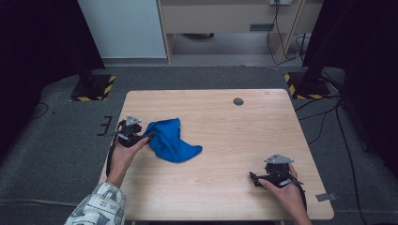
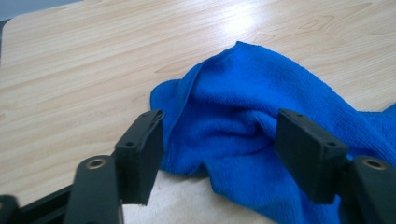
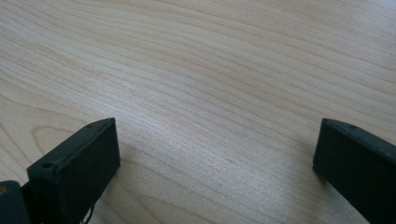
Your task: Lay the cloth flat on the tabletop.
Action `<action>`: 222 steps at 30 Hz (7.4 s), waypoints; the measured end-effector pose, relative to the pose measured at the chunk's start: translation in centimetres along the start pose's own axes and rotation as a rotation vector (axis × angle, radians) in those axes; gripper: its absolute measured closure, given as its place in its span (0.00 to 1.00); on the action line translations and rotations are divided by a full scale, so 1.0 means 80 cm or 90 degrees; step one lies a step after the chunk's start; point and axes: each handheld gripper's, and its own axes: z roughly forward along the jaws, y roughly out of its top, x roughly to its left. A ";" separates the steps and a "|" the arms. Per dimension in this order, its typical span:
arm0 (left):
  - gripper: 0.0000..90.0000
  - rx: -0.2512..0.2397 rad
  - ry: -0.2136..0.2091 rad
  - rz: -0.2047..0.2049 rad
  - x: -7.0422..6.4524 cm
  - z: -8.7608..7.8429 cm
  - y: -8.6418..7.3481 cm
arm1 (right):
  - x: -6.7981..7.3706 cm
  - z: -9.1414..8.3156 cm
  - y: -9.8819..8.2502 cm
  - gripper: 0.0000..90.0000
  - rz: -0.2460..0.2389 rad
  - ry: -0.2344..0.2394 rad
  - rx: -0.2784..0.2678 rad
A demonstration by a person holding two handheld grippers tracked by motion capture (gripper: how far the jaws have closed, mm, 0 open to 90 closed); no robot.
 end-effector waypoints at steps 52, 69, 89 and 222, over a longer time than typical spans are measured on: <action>0.92 0.076 -0.108 -0.017 -0.071 0.058 -0.016 | 0.063 0.012 0.060 0.81 -0.090 0.100 -0.068; 0.92 0.074 -0.133 0.012 -0.113 0.056 -0.018 | 0.075 0.040 0.083 0.90 -0.109 0.124 -0.059; 0.45 0.007 -0.060 0.041 -0.104 0.040 -0.005 | 0.085 0.074 0.100 0.76 -0.097 0.142 -0.027; 0.99 -0.051 -0.010 0.029 -0.086 0.031 0.013 | -0.014 0.037 0.110 0.76 0.031 0.064 -0.028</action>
